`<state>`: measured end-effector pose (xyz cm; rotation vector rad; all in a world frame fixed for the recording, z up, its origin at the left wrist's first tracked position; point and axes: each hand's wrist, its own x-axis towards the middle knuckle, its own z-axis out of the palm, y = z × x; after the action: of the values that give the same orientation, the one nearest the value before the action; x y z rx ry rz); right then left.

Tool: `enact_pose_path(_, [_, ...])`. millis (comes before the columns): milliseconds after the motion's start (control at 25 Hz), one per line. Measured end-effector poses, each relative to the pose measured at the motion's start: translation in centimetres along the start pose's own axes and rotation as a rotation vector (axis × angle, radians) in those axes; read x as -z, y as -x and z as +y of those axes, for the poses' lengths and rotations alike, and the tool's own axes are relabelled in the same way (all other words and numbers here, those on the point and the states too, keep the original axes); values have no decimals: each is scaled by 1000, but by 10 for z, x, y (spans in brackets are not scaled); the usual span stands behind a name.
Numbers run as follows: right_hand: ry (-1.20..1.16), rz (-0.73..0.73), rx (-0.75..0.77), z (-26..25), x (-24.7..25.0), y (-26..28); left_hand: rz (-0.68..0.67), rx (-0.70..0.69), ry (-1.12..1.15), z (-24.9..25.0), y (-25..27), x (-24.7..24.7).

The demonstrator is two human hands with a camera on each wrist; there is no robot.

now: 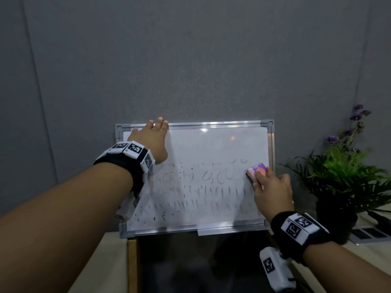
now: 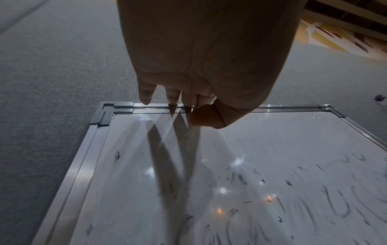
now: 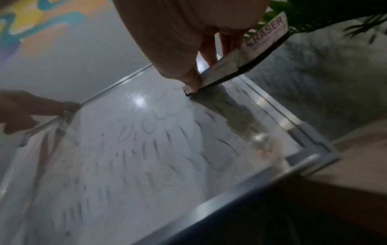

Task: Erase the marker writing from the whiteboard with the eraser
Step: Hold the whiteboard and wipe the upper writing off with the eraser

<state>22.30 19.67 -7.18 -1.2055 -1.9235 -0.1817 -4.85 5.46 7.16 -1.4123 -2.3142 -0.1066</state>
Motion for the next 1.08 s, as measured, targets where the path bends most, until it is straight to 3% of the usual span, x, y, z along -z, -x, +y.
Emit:
enact_pose_path(160, [-46, 22, -98, 2, 2, -11, 4, -6, -9, 0, -1, 0])
enact_pose_path(360, [-19, -11, -69, 3, 0, -4, 6, 0, -8, -1, 0, 0])
enact_pose_path(560, [-77, 4, -143, 3, -2, -5, -1, -2, 3, 0, 0, 0])
enact_pose_path(800, [-60, -39, -41, -18, 3, -7, 4, 1, 2, 0, 1, 1])
enact_pose_path(1080, [-21, 0, -93, -14, 3, -9, 6, -3, 7, 1, 2, 1])
